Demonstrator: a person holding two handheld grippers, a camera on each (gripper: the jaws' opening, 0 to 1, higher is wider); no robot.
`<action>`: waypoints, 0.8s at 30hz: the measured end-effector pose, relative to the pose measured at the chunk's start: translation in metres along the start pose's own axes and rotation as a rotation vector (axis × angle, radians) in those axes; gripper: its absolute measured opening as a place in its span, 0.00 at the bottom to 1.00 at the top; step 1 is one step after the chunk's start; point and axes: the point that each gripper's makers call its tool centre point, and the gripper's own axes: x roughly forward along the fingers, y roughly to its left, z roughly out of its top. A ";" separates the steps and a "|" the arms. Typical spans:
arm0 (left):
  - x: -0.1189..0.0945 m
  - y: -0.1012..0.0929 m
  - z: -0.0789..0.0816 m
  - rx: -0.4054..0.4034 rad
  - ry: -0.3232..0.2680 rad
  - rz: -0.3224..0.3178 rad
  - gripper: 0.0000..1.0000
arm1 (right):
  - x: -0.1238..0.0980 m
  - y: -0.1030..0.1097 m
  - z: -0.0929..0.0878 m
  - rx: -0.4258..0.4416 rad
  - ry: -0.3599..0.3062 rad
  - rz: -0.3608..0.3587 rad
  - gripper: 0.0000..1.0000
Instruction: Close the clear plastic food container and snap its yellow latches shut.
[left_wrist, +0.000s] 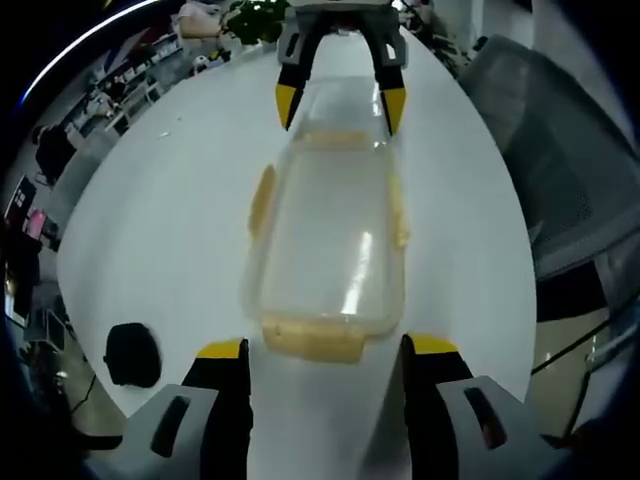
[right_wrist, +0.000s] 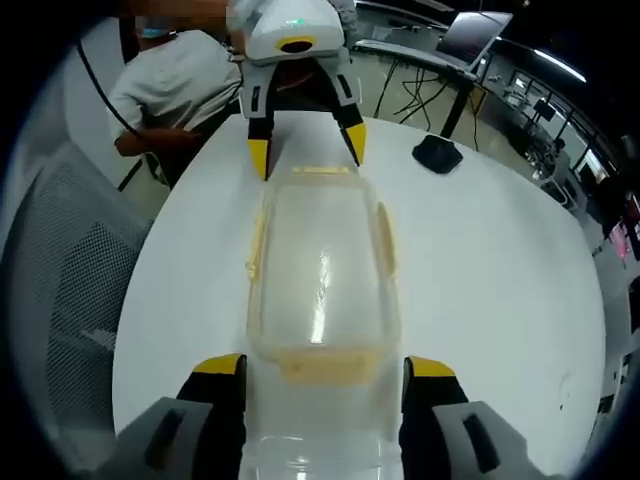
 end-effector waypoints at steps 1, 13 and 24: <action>0.000 0.000 0.000 0.002 0.001 -0.001 0.59 | 0.001 0.000 0.000 -0.001 0.002 0.001 0.61; 0.005 -0.002 0.001 0.015 0.029 -0.083 0.47 | 0.014 0.002 -0.007 -0.007 0.065 0.041 0.59; 0.005 0.002 0.004 0.067 0.038 -0.102 0.38 | 0.015 0.002 -0.009 -0.004 0.092 0.051 0.49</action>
